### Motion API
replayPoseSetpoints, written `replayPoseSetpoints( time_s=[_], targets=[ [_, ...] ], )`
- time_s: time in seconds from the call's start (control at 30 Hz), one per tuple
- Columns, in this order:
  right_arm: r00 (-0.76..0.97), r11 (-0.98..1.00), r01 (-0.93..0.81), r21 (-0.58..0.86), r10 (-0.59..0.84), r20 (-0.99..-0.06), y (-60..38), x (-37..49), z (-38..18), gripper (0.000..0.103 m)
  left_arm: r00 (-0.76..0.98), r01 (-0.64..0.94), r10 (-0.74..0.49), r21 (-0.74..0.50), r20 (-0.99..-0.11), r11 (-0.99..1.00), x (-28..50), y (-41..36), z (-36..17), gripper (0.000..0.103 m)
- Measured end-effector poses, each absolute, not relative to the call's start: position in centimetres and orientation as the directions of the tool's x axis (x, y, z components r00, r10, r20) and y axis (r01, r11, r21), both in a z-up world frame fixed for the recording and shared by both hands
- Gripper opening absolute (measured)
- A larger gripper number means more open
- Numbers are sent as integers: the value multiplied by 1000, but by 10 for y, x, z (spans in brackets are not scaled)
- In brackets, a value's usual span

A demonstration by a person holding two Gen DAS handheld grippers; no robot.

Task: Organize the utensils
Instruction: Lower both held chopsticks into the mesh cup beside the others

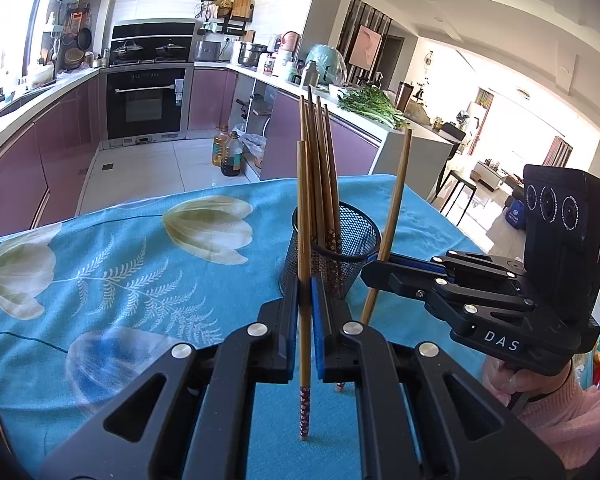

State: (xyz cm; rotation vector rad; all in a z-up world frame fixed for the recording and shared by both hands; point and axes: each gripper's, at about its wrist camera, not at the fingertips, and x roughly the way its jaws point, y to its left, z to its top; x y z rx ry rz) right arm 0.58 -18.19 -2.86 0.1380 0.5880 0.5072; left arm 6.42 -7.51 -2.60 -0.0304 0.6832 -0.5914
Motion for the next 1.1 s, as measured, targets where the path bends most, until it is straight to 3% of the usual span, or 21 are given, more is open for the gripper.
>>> replayPoseSetpoints(
  time_s=[1.1],
  targets=[
    [741, 873, -419, 249, 487, -463, -185, 5, -15, 6, 630, 515, -530, -205, -568, 832, 66, -79, -19, 7]
  ],
)
